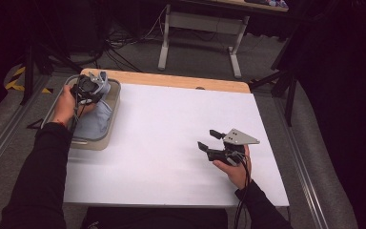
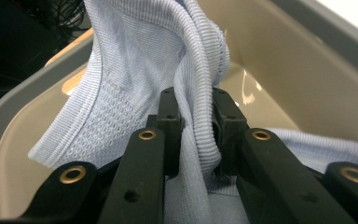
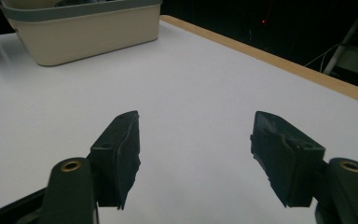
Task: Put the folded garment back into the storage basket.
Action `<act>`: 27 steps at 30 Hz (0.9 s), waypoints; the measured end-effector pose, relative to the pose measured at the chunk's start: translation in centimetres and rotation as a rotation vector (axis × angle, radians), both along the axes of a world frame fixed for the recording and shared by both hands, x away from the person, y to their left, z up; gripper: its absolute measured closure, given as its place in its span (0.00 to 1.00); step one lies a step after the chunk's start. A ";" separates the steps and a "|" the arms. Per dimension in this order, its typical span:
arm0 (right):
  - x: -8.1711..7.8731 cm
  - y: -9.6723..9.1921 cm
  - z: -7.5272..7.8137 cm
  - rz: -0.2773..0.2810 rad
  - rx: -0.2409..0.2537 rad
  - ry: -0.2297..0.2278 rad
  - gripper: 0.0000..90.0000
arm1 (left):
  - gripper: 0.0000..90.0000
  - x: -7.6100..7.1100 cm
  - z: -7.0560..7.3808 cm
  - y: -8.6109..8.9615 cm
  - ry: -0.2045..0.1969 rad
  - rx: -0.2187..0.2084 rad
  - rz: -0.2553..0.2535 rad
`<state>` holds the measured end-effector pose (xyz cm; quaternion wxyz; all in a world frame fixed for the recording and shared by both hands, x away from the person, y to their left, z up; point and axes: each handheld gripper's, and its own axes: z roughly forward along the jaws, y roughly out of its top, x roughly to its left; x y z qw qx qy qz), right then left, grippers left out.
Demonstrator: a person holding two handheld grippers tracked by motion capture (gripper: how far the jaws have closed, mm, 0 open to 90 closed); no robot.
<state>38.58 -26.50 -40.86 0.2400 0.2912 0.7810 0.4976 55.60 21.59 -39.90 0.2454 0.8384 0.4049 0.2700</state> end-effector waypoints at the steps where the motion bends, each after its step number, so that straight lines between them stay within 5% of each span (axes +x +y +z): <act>1: 0.0 0.0 0.0 0.004 -0.004 0.001 0.37 | 0.86 -0.1 -0.1 0.1 0.015 0.005 -0.018; 27: -0.6 0.9 0.2 0.036 -0.051 -0.008 0.37 | 0.85 -0.3 -1.8 -0.3 0.081 0.058 -0.058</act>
